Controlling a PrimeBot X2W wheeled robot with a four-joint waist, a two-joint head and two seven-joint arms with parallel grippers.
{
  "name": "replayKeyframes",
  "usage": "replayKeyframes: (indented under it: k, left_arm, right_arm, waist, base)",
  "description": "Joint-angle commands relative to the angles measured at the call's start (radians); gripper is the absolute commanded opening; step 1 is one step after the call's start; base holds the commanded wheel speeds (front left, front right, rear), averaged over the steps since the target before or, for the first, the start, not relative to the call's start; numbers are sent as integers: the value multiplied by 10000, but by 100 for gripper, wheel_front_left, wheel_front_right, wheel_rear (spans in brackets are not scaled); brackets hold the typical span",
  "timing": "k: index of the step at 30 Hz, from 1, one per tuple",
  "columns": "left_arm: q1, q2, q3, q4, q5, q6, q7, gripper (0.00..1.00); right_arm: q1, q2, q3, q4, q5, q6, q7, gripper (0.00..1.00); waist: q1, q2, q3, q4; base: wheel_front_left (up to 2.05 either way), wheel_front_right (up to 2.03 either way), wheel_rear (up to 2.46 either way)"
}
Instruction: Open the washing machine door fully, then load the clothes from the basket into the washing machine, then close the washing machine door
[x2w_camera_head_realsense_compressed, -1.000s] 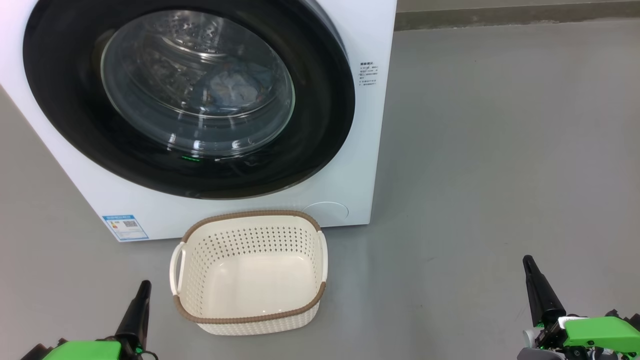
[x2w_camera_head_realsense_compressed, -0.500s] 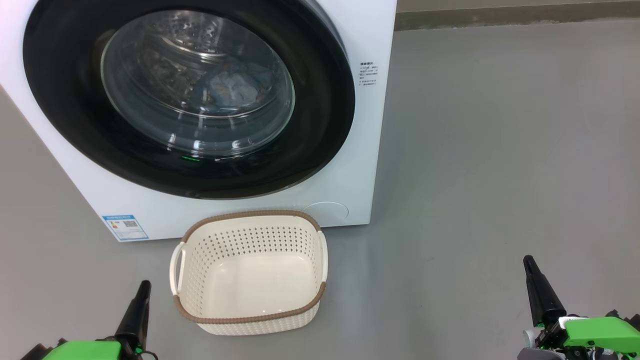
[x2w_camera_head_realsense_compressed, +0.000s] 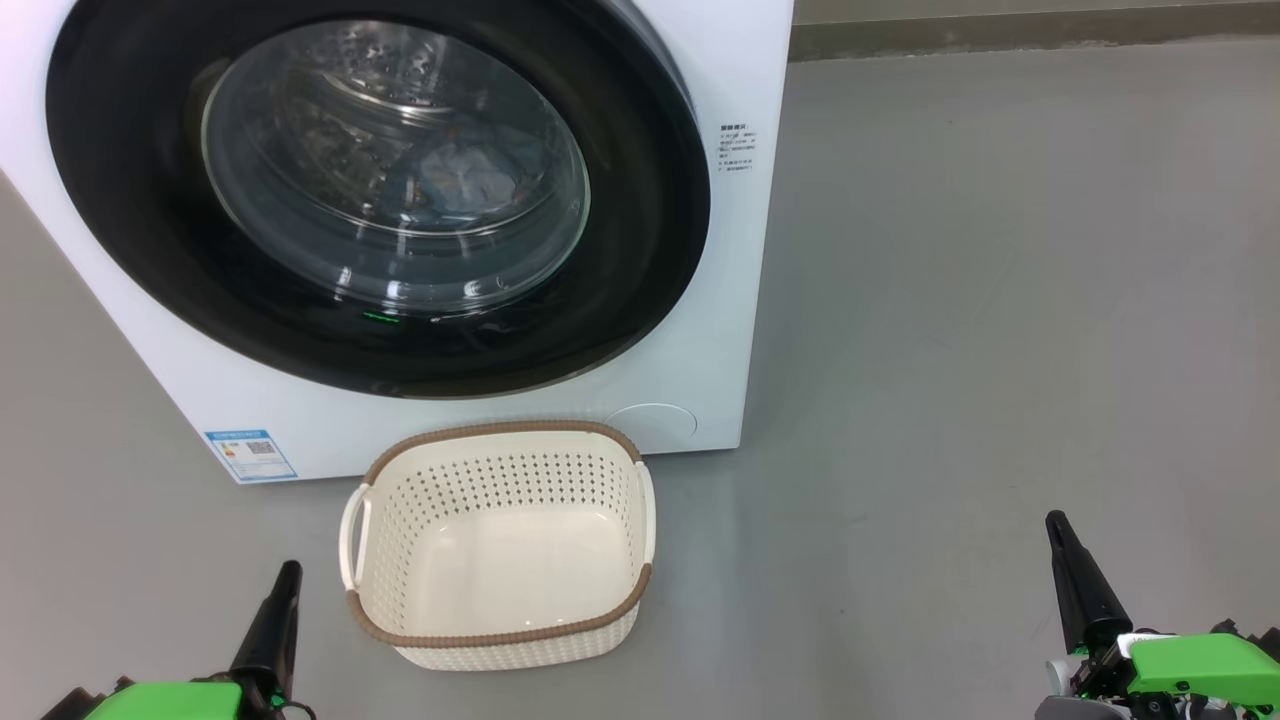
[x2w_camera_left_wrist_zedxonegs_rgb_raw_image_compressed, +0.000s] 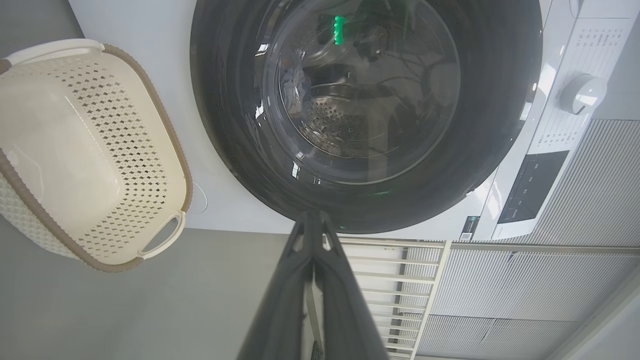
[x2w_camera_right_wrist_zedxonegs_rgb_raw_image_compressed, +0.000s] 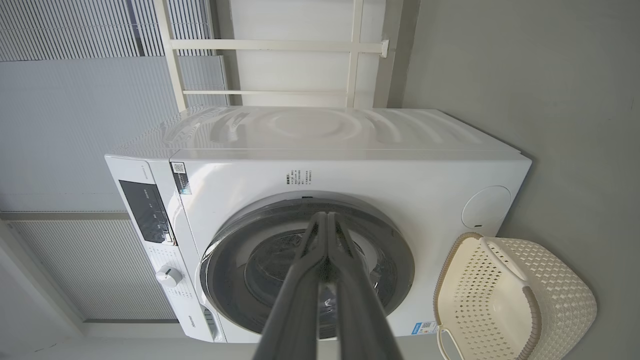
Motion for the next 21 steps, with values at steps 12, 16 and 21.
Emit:
replayKeyframes:
  k: [12,16,21]
  left_arm:
    - [-419,140,359,-195,-9,-29,53,0]
    - [-419,139,361,-195,-8,-29,54,0]
    - [-419,138,363,-195,-6,-29,56,0]
  right_arm:
    - [-409,-24,205,-248,-83,17,56,0]
    - [-409,-22,202,-248,-86,17,59,0]
    - [-410,-19,198,-247,-89,17,62,0]
  waist:
    - [0,-1,0,0]
    - [0,-1,0,0]
    - [0,-1,0,0]
  base:
    - [0,0,0]
    - [0,0,0]
    - [0,0,0]
